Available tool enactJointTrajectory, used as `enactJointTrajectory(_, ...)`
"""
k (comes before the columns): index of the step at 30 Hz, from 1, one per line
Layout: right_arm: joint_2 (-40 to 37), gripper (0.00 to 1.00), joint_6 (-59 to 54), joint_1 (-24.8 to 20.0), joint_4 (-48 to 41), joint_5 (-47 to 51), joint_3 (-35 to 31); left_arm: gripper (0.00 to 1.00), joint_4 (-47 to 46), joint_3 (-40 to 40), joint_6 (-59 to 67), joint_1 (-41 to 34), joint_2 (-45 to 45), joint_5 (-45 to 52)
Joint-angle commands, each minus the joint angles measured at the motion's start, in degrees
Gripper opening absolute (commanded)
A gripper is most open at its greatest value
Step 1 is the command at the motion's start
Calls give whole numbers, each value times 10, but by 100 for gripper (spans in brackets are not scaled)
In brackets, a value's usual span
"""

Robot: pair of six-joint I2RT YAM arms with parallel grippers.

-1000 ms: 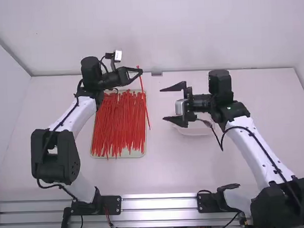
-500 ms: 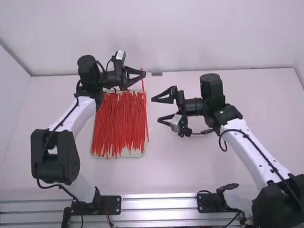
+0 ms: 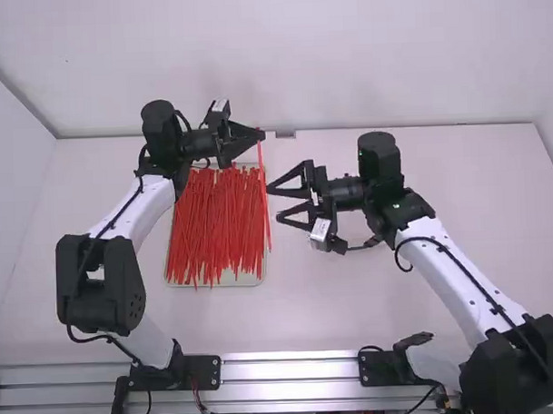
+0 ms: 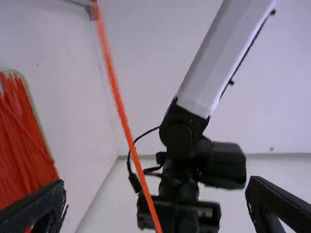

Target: Fasten the cable tie

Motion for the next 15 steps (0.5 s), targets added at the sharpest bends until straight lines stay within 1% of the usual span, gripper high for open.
enactJointTrajectory(1,2,100,-47,14,1,-14,-5,2,2,14,-32,7,-5,-22)
enactJointTrajectory(7,2,83,-62,24,0,-14,-5,2,2,14,-24,-1,-5,15)
enactJointTrajectory(9,2,67,-53,23,0,-25,-5,2,0,14,-8,-5,-5,22)
enactJointTrajectory(10,2,62,-50,23,1,-32,-5,2,-2,14,-7,-7,-5,25)
enactJointTrajectory(12,2,59,-50,23,0,-31,-5,2,-2,14,-7,-7,-5,35)
enactJointTrajectory(14,2,59,-50,23,0,-31,-5,2,-2,14,-7,-4,-5,37)
enactJointTrajectory(15,2,56,-50,23,0,-31,-5,2,-3,14,-7,-4,-5,38)
